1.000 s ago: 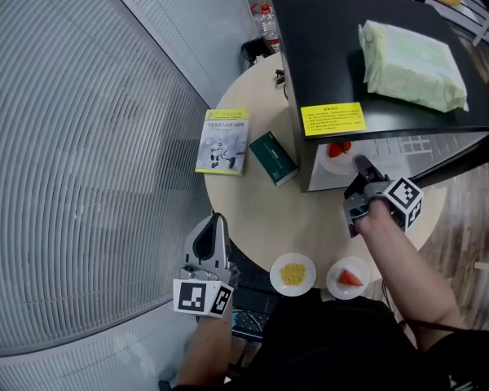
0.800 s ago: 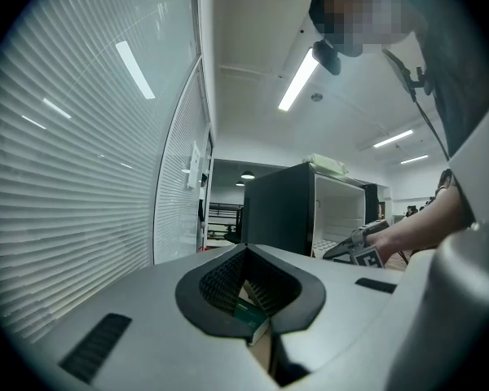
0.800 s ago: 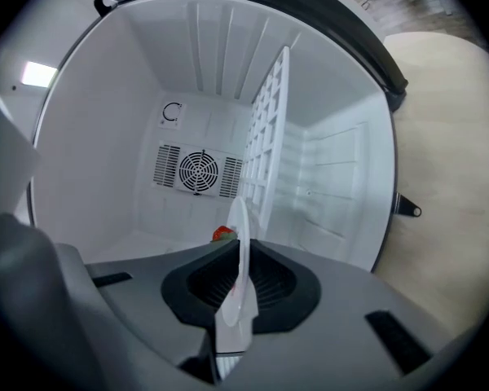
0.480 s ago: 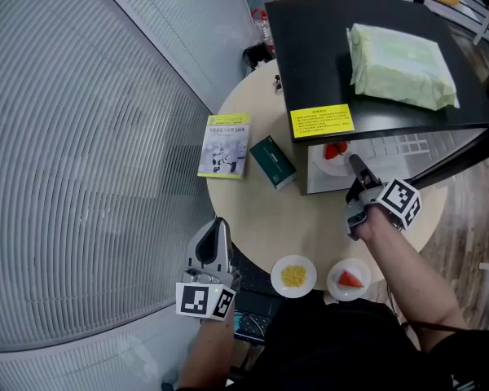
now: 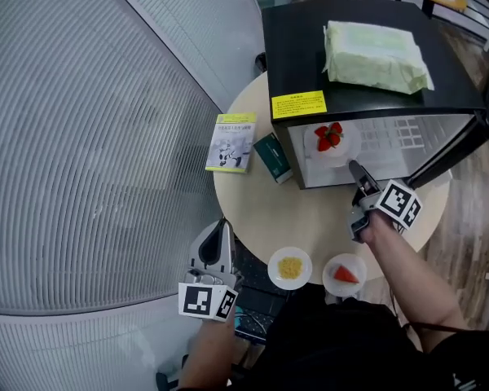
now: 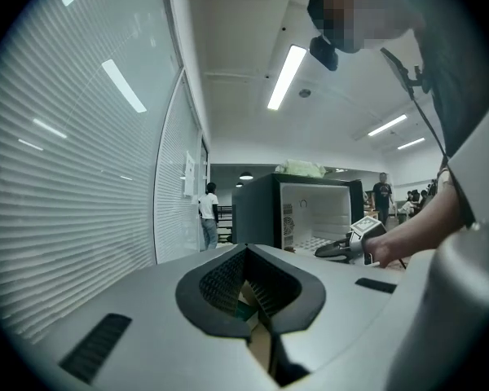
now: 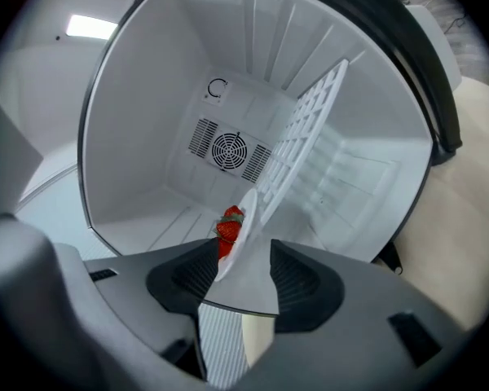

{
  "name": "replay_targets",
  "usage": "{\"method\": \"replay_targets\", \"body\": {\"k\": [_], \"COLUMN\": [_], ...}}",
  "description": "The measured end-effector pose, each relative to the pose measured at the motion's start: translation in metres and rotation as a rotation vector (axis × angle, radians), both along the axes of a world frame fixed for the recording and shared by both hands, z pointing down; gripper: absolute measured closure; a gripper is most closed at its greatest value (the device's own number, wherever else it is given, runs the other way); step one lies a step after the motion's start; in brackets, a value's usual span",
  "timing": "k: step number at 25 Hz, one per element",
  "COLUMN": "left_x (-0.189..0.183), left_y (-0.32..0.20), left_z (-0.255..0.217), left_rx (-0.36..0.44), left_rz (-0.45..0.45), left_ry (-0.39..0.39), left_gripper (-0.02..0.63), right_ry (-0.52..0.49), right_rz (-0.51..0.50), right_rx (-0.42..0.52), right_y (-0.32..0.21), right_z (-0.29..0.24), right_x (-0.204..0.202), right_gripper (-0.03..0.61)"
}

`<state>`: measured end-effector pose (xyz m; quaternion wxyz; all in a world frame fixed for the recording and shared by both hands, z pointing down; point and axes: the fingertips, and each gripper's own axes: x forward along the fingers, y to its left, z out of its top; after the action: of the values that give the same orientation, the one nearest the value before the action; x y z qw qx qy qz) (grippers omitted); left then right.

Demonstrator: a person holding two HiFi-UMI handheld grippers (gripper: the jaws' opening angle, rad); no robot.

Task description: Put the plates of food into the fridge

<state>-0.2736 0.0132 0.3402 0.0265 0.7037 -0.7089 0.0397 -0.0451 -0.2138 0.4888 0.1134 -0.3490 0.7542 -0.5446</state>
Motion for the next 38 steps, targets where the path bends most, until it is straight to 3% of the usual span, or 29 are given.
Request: {"method": "replay_targets", "body": {"k": [9, 17, 27, 38], "left_x": [0.076, 0.132, 0.140, 0.107], "left_y": [0.052, 0.108, 0.127, 0.132], "left_z": [-0.026, -0.026, -0.021, -0.015], "left_rx": [0.081, 0.075, 0.049, 0.044], "left_rz": [-0.050, -0.139, -0.096, 0.093], "left_ry": [-0.027, -0.051, -0.068, -0.087], "left_gripper": [0.609, 0.609, 0.609, 0.609], "right_ry": [0.021, 0.034, 0.056, 0.101], "right_rz": [-0.084, -0.212, -0.205, 0.015], "right_rx": [0.158, 0.215, 0.117, -0.080], "right_y": [0.044, 0.104, 0.179, 0.266], "right_z": [-0.023, -0.021, 0.026, 0.109], "right_x": [0.068, 0.117, 0.155, 0.178], "right_gripper": [0.400, 0.400, 0.400, 0.400]}}
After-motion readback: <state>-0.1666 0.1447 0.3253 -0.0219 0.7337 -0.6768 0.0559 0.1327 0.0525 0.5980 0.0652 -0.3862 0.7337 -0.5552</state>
